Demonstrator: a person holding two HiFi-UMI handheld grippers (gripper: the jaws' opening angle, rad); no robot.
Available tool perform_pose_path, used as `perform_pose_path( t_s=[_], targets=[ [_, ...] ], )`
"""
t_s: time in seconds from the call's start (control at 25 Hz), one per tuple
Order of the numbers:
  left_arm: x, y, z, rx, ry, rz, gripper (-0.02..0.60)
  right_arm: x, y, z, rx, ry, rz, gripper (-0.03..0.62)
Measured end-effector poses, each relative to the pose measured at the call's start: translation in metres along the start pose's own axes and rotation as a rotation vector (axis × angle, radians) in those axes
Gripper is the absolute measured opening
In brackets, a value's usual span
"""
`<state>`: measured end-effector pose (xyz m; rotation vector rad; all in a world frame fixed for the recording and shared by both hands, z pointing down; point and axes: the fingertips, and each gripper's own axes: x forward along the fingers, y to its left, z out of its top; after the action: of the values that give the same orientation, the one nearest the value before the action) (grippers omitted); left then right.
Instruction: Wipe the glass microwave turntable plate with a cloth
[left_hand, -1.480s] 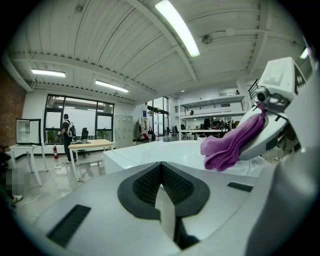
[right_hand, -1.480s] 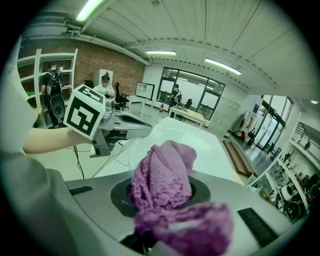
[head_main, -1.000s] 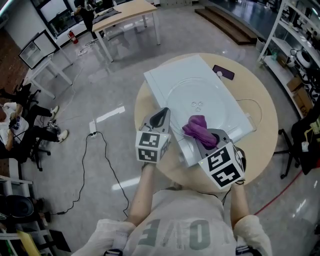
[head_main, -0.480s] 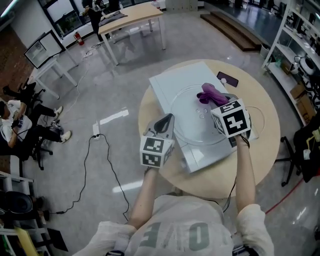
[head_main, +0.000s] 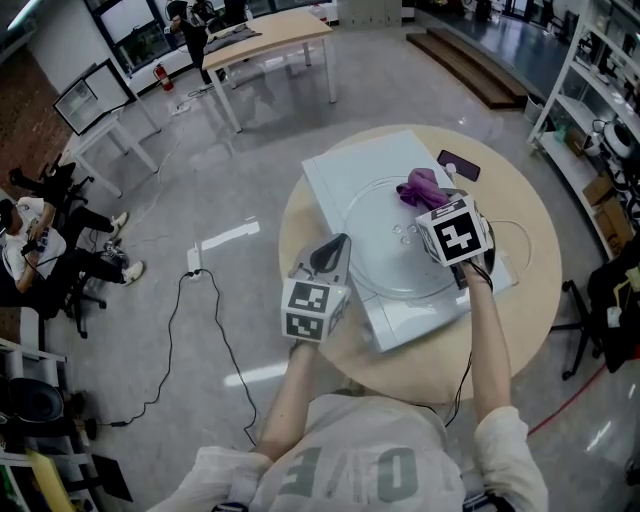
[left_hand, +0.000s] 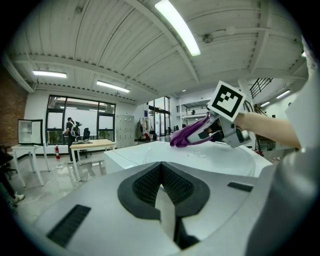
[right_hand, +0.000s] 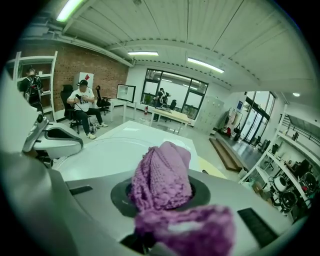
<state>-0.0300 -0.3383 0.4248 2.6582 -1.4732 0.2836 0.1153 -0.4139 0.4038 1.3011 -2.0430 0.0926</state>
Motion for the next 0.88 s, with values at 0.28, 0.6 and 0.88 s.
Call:
perform_pose_path(
  t_s=[0.28, 0.6, 0.88],
  targets=[
    [0.000, 0.001, -0.002, 0.003, -0.004, 0.015, 0.002, -0.040, 0.033, -0.023, -0.030, 0.022, 0.056, 0.048],
    [0.000, -0.001, 0.000, 0.007, 0.007, 0.018, 0.002, -0.102, 0.076, -0.057, -0.037, 0.023, 0.120, 0.048],
    [0.000, 0.002, -0.001, 0.008, 0.009, 0.032, 0.002, -0.134, 0.099, -0.073, -0.045, 0.027, 0.166, 0.048]
  ],
)
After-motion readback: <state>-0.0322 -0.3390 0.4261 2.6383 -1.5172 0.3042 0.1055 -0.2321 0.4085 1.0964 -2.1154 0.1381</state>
